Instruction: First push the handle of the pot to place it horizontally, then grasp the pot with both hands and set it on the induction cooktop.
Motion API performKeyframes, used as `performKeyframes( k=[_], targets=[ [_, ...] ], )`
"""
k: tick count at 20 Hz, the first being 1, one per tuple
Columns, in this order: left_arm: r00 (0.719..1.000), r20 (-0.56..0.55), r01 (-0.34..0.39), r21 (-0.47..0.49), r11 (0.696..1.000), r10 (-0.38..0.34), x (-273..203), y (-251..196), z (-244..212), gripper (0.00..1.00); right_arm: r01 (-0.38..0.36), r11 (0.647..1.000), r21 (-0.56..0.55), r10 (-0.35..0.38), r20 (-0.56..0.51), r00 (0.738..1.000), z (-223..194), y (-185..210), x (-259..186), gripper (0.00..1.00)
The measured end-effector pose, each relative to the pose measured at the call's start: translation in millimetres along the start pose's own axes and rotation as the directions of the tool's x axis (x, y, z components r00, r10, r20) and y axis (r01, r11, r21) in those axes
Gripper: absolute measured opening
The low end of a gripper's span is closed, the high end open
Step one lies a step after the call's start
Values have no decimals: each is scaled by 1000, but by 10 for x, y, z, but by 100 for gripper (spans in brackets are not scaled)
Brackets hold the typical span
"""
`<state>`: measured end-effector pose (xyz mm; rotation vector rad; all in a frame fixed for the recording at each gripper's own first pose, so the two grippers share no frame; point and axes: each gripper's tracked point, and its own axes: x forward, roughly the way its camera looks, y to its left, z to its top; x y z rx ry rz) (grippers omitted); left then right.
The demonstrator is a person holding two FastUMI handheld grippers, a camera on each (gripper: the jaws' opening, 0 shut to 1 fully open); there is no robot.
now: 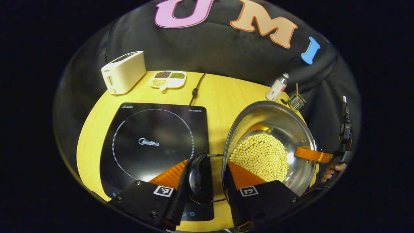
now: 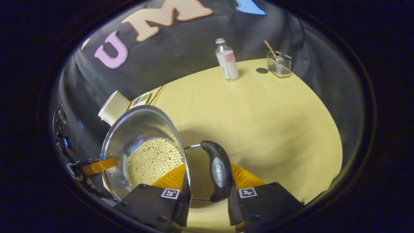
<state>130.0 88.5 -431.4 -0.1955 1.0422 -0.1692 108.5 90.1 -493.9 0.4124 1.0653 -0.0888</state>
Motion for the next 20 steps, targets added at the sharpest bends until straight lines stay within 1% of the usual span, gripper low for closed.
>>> performKeyframes(
  k=[2, 4, 5, 6, 7, 8, 9, 11, 13, 14, 16, 17, 19, 20],
  targets=[
    [1000, 10, 6, -14, 1000, -6, -75, 237, 32, 59, 2, 1000, -13, -2, 1, 1000, -25, 254, 24, 46],
    [1000, 6, 18, -25, 1000, -18, -108, 509, 49, 59, 15, 1000, -23, -15, 2, 1000, -74, 541, 42, 55],
    [1000, 5, 26, -27, 999, -26, -126, 649, 70, 58, 21, 999, -27, -21, 1, 1000, -114, 678, 62, 55],
    [999, 7, 32, -29, 999, -32, -163, 796, 95, 59, 29, 999, -25, -29, -2, 1000, -151, 828, 59, 46],
    [999, 4, 37, -29, 999, -37, -196, 934, 119, 59, 37, 999, -24, -37, -4, 999, -210, 987, 79, 51],
    [999, 8, 42, -22, 999, -42, -204, 1083, 147, 58, 42, 999, -27, -42, -5, 999, -247, 1138, 110, 51],
    [999, 13, 49, -16, 999, -48, -198, 1238, 191, 58, 47, 999, -25, -47, -6, 999, -285, 1279, 146, 46],
    [998, 2, 60, -11, 998, -60, -152, 1523, 207, 59, 62, 998, -21, -63, -9, 998, -351, 1519, 252, 46],
    [998, -20, 66, -16, 998, -67, -106, 1737, 226, 58, 84, 996, -16, -84, -20, 996, -419, 1721, 348, 46],
    [997, -20, 70, -8, 998, -70, -94, 1835, 248, 59, 90, 996, -14, -91, -24, 996, -439, 1821, 359, 46],
    [997, -3, 76, 10, 997, -76, -60, 1986, 336, 58, 99, 995, 0, -99, -31, 995, -468, 1967, 433, 46],
    [997, 9, 78, 24, 997, -78, -40, 2043, 398, 58, 103, 995, 12, -102, -35, 994, -472, 2030, 478, 51],
    [997, 13, 79, 48, 996, -80, 23, 2151, 455, 57, 117, 993, 21, -116, -35, 993, -459, 2122, 511, 46],
    [996, 20, 80, 56, 995, -82, 48, 2187, 489, 57, 122, 992, 25, -121, -33, 992, -435, 2169, 529, 46]
  ],
)
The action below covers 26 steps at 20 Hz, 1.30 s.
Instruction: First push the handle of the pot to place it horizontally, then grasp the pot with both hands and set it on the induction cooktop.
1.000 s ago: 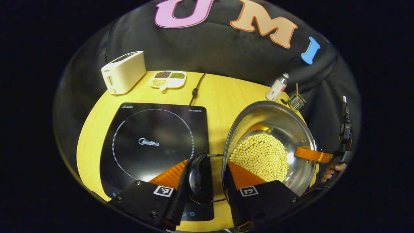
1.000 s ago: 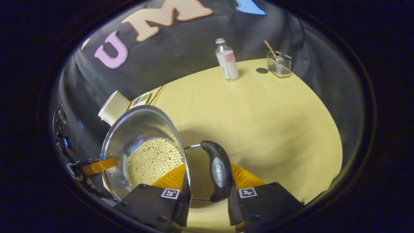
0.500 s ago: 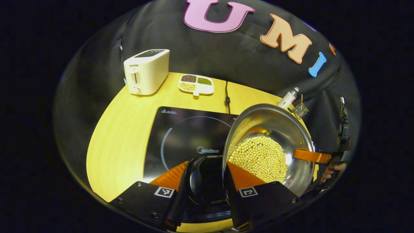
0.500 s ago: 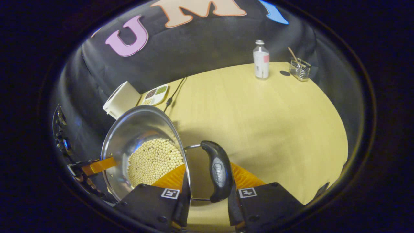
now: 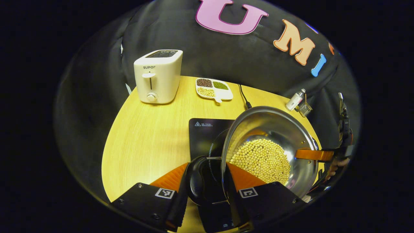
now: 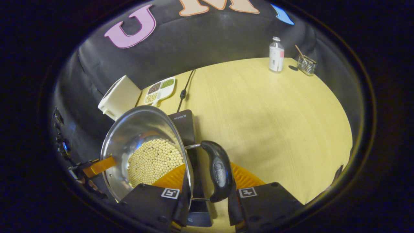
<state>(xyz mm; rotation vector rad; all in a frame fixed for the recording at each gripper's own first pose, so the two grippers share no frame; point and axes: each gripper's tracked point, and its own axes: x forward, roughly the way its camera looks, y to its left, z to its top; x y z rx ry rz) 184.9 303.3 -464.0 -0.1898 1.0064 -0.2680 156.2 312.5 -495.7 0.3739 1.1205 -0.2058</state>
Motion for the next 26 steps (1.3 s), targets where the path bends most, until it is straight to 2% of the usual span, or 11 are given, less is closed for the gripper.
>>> performKeyframes(
  k=[2, 7, 11, 13, 14, 16, 17, 20, 21, 24, 26],
  targets=[
    [1000, 16, -2, 10, 1000, 2, -46, 56, 53, 58, 6, 1000, 7, -6, -2, 1000, 30, 69, 46, 51],
    [999, 47, -23, 15, 1000, 23, 51, 201, 171, 58, 5, 1000, -9, -5, 1, 1000, 86, 219, 181, 47],
    [998, 26, -55, 32, 998, 54, 68, 195, 127, 65, 18, 999, -38, -18, -3, 1000, 53, 210, 191, 51],
    [997, 40, -64, 41, 997, 62, 45, 153, 147, 70, 33, 997, -65, -33, 8, 999, 21, 180, 194, 60],
    [997, 47, -66, 45, 997, 64, 33, 123, 163, 72, 38, 996, -77, -37, 21, 999, 41, 151, 172, 57],
    [994, 55, -102, 47, 994, 99, -14, 147, 180, 78, 7, 997, -79, -4, 30, 1000, 99, 185, 120, 62],
    [992, 61, -118, 46, 992, 115, -66, 136, 180, 81, -12, 997, -75, 15, 38, 999, 136, 201, 93, 75],
    [981, 94, -179, 61, 982, 173, -195, 150, 263, 81, -71, 996, -57, 74, 56, 996, 266, 243, -6, 83],
    [974, 115, -204, 72, 976, 195, -253, 152, 319, 82, -88, 995, -56, 92, 66, 994, 288, 245, -26, 99],
    [956, 159, -264, 110, 958, 245, -414, 116, 435, 83, -114, 991, -65, 121, 100, 988, 393, 165, -163, 94],
    [940, 193, -307, 129, 943, 280, -549, 82, 518, 83, -143, 987, -69, 150, 114, 982, 443, 130, -266, 100]
  ],
)
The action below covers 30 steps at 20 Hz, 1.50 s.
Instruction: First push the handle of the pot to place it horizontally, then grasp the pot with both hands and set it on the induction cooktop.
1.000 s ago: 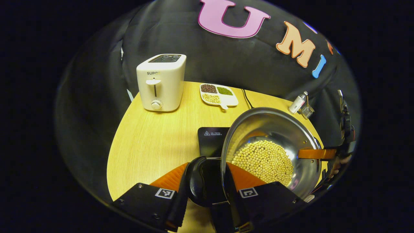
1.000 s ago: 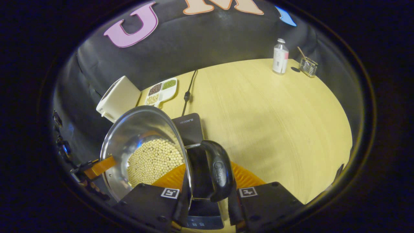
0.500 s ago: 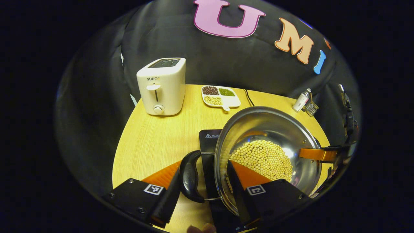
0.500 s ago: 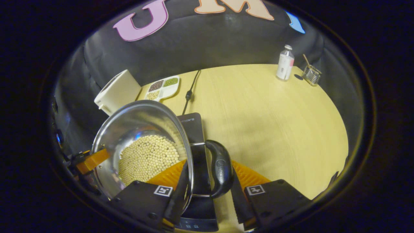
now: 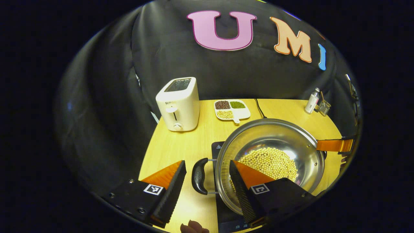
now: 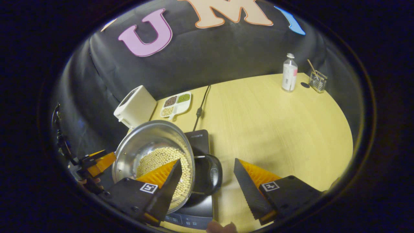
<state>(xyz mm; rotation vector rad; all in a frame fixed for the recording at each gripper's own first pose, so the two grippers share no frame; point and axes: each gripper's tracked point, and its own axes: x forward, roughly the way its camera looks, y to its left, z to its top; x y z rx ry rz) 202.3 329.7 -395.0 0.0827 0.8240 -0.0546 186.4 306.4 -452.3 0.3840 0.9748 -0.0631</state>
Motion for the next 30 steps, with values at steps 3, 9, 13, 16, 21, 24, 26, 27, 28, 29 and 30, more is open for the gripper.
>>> performKeyframes(
  k=[3, 9, 13, 16, 21, 24, 26, 27, 28, 29, 30],
  targets=[
    [998, 39, -44, 8, 999, 44, -219, -78, 120, 83, -36, 999, -10, 37, 35, 999, 106, -94, -203, 100],
    [989, 122, -80, -10, 997, 81, -807, -577, 312, 83, -67, 996, -67, 74, 116, 991, 295, -514, -677, 99],
    [979, 194, -66, -23, 998, 69, -1235, -1020, 473, 82, -73, 992, -102, 91, 180, 979, 435, -748, -1046, 99],
    [964, 265, -24, -7, 1000, 25, -1601, -1319, 690, 82, -91, 993, -81, 109, 266, 958, 644, -775, -1462, 94],
    [906, 421, 29, 33, 999, -40, -2220, -1689, 1108, 82, -64, 993, -98, 97, 379, 920, 869, -816, -2261, 99],
    [872, 485, 52, 44, 998, -67, -2614, -1821, 1190, 82, -49, 990, -129, 100, 427, 899, 837, -768, -2721, 99],
    [859, 506, 63, 50, 997, -79, -2810, -1879, 1127, 82, -42, 990, -135, 98, 436, 894, 726, -746, -2995, 99],
    [849, 522, 70, 49, 996, -85, -2931, -1912, 1099, 82, -39, 989, -141, 98, 448, 888, 688, -698, -3143, 99],
    [839, 536, 77, 49, 996, -91, -3041, -1951, 1072, 82, -26, 989, -147, 92, 466, 880, 653, -696, -3298, 99],
    [833, 545, 84, 49, 995, -97, -3147, -1985, 1037, 82, -9, 989, -150, 81, 483, 872, 615, -715, -3447, 99],
    [827, 553, 93, 47, 995, -104, -3242, -2025, 1003, 82, 0, 989, -151, 76, 499, 863, 587, -717, -3582, 99]
  ],
)
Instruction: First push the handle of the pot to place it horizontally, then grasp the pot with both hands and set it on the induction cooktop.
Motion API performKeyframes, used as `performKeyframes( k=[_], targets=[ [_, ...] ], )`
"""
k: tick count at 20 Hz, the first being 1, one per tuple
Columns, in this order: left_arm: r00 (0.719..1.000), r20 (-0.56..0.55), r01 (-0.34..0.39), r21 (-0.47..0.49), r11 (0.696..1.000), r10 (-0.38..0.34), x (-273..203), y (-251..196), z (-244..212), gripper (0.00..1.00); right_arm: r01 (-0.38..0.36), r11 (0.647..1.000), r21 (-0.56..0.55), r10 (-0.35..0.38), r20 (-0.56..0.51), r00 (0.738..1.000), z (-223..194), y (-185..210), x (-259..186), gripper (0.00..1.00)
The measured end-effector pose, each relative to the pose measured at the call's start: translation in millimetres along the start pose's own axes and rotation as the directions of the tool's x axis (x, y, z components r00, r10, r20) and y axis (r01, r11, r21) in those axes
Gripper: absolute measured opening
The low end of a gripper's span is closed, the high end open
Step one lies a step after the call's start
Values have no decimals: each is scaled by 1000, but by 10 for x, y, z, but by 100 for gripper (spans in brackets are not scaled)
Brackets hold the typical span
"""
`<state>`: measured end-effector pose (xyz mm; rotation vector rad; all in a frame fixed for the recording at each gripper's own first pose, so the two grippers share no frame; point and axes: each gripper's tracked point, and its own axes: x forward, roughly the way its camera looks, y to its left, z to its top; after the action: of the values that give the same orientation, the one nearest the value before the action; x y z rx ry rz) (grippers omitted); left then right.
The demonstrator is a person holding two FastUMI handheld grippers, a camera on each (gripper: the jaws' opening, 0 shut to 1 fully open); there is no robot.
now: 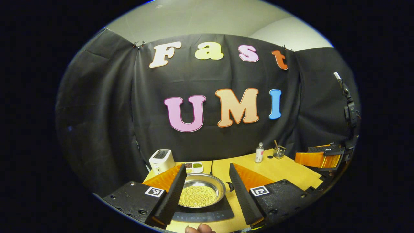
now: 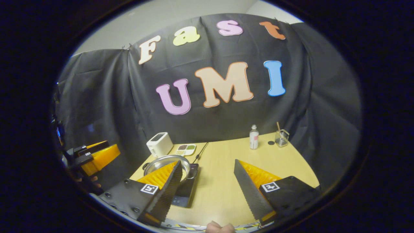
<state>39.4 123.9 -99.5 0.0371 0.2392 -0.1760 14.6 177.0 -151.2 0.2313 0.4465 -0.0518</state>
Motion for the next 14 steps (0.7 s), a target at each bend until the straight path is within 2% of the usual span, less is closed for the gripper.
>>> performKeyframes(
  k=[4, 8, 10, 14],
  targets=[
    [999, 46, -6, -5, 1000, 6, -263, -67, 206, 81, 14, 999, -46, -10, 74, 997, 231, 55, -348, 99],
    [997, 81, -23, 10, 1000, 22, -430, -175, 405, 81, -13, 998, -61, 20, 130, 991, 452, 98, -530, 99],
    [995, 95, -40, 12, 999, 39, -477, -259, 498, 80, -19, 996, -85, 32, 164, 986, 596, 8, -612, 92],
    [996, 94, -8, -11, 1000, 9, -469, -719, 609, 81, -6, 995, -97, 27, 220, 975, 839, -326, -847, 94]
  ],
)
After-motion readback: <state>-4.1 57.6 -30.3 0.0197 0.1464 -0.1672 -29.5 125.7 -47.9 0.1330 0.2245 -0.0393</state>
